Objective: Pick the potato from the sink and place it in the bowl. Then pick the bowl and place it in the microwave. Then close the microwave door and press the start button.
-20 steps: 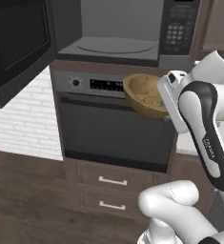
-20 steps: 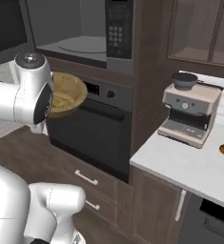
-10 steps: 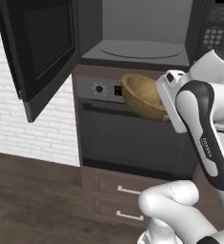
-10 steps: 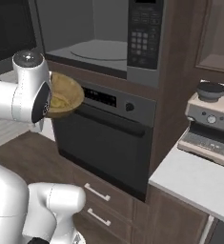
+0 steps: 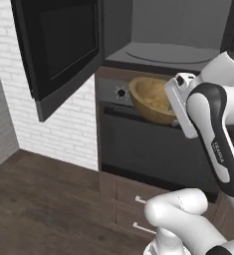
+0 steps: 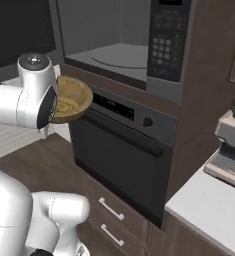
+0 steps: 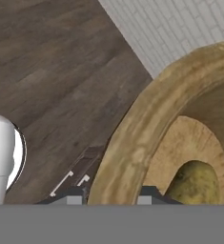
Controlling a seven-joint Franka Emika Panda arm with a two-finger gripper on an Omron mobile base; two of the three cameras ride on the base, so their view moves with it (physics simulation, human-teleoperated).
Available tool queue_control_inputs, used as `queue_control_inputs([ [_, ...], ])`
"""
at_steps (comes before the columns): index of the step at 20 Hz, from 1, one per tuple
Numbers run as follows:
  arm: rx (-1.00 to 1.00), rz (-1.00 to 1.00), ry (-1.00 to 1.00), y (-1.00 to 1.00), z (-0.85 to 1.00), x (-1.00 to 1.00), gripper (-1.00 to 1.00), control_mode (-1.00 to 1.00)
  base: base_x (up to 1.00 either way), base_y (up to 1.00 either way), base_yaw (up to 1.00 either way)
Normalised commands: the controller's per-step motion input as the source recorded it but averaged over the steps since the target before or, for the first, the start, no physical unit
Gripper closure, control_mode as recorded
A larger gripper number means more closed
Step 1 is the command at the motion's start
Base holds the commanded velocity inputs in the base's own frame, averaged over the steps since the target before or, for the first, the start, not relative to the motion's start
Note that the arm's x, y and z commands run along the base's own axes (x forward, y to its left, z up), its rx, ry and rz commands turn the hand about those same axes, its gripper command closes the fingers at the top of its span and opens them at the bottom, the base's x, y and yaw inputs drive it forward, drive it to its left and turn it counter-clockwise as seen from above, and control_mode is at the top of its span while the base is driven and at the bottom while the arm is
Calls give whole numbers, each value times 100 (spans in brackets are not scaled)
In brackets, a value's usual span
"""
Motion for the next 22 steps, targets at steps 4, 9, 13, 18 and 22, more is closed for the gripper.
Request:
queue_control_inputs([
  [4, 0, 0, 0, 0, 0, 0, 100, 100, 4, 0, 36],
  [9, 0, 0, 0, 0, 0, 0, 100, 100, 57, 0, 11],
  [13, 0, 0, 0, 0, 0, 0, 100, 100, 81, 0, 0],
  [18, 0, 0, 0, 0, 0, 0, 100, 100, 18, 0, 0],
  [22, 0, 0, 0, 0, 0, 0, 100, 100, -14, 0, -2],
])
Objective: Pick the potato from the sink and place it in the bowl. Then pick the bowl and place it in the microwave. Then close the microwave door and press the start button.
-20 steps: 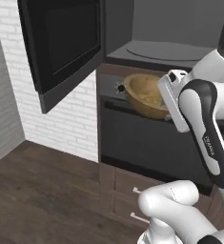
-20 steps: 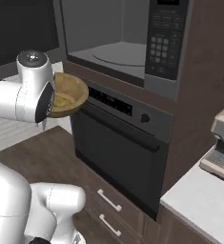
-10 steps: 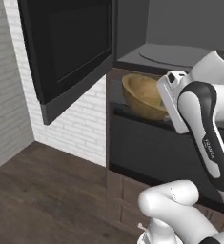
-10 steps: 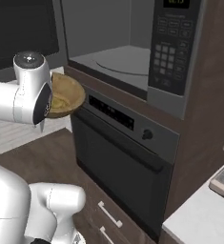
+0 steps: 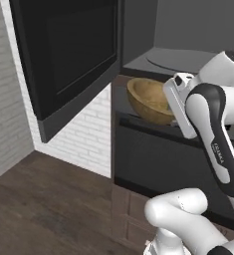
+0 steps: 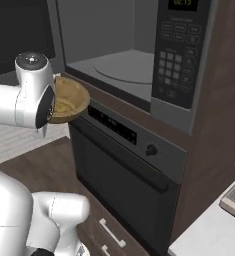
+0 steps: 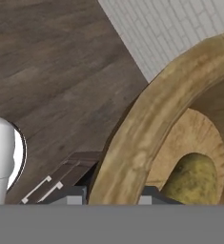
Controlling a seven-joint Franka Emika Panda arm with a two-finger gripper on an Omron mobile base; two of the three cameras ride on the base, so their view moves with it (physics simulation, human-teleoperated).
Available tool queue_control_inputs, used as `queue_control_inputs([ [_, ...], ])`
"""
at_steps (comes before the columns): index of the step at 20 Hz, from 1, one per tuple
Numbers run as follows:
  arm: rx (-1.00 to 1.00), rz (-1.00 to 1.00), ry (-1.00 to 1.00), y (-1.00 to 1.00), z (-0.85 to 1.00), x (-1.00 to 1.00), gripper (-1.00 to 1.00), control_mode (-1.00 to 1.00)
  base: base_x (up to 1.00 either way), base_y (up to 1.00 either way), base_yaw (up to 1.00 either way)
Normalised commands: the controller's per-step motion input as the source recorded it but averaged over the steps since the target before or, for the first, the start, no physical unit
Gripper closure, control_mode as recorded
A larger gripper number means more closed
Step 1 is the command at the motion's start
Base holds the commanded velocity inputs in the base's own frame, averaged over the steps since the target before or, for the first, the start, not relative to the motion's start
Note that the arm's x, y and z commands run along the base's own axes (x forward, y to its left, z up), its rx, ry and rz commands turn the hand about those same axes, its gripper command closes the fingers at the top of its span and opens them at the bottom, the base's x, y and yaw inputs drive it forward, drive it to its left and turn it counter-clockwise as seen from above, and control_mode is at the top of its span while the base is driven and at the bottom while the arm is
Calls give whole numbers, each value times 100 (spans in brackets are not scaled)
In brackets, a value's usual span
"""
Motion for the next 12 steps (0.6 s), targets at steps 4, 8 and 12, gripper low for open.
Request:
queue_control_inputs([
  [4, 0, 0, 0, 0, 0, 0, 100, 100, -13, 0, -20],
  [8, 0, 0, 0, 0, 0, 0, 100, 100, -3, 2, -23],
  [12, 0, 0, 0, 0, 0, 0, 100, 100, 0, 11, 2],
])
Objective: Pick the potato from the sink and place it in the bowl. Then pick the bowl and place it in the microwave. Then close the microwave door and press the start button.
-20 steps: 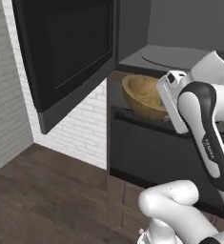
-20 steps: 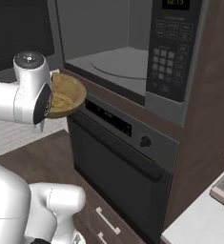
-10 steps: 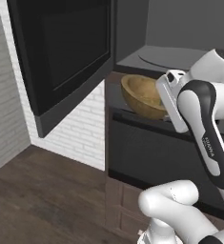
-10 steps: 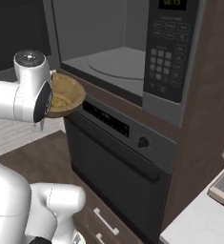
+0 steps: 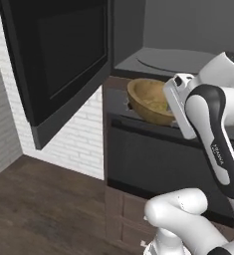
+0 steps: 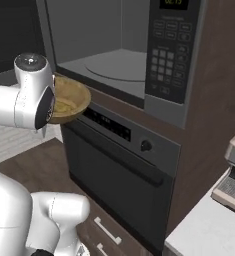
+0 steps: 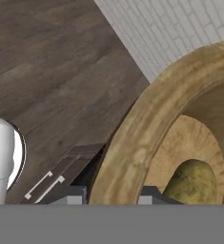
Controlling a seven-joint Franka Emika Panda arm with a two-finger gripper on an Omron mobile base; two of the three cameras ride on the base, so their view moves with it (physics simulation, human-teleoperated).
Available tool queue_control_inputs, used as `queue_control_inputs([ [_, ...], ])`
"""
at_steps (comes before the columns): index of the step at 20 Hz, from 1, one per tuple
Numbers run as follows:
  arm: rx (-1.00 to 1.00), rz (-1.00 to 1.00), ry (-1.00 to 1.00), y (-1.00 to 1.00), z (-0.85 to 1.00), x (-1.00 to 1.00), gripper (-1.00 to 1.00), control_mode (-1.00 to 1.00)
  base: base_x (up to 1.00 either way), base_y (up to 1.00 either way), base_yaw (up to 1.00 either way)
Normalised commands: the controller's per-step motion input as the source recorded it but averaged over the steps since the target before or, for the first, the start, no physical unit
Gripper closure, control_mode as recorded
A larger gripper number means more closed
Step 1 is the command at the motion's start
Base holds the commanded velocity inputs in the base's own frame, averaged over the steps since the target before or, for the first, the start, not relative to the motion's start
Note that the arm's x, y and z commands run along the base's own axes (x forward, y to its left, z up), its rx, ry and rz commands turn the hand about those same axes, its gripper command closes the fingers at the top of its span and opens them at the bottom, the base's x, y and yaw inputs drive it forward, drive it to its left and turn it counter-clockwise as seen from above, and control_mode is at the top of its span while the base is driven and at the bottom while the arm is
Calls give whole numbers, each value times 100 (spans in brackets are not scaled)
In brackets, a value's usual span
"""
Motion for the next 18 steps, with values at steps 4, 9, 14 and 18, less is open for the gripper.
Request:
queue_control_inputs([
  [4, 0, 0, 0, 0, 0, 0, 100, 100, 0, 0, 29],
  [9, 0, 0, 0, 0, 0, 0, 100, 100, 0, 0, 33],
  [14, -5, 5, 0, 9, 12, -25, 100, -100, 0, 0, 0],
  [18, -20, -16, 0, 22, 23, -14, 100, -100, 0, 0, 0],
])
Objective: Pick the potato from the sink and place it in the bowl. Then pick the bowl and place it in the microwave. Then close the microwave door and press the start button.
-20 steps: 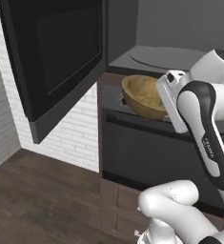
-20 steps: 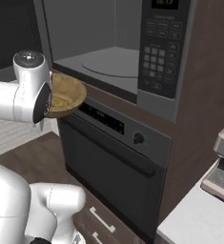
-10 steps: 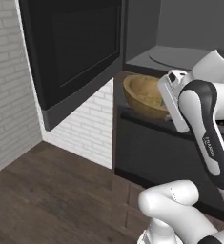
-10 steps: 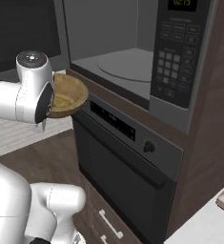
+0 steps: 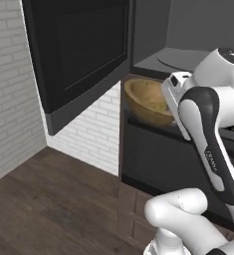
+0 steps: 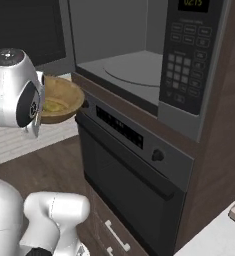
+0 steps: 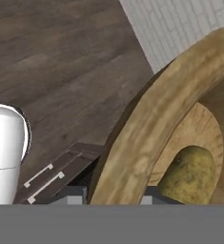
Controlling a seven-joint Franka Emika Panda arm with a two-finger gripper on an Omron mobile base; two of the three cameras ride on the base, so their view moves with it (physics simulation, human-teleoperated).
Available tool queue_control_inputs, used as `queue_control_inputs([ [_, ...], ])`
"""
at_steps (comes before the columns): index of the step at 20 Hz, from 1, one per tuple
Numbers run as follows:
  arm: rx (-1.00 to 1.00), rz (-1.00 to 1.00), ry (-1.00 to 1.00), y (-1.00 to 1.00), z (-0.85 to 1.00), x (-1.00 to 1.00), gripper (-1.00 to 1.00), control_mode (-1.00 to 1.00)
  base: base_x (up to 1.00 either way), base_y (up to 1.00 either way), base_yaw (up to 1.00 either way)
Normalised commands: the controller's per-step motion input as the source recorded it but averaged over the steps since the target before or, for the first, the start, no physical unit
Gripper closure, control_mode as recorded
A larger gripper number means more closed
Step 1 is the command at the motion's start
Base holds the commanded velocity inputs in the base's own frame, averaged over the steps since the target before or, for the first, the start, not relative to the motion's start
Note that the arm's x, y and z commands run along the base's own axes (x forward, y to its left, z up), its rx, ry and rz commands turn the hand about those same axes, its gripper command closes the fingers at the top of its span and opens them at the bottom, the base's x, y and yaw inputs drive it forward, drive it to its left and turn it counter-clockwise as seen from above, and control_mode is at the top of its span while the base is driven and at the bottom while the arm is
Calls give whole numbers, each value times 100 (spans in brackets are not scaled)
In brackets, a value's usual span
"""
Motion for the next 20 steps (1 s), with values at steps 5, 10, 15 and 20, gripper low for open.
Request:
queue_control_inputs([
  [5, -8, -27, -1, 4, 15, 0, 100, -100, 0, 0, 0],
  [10, -4, -34, -5, 0, 13, 0, 100, -100, 0, 0, 0],
  [15, -3, -28, -7, -14, 26, 0, 100, -100, 0, 0, 0],
  [20, 0, -16, -5, -41, 31, 0, 100, -100, 0, 0, 0],
])
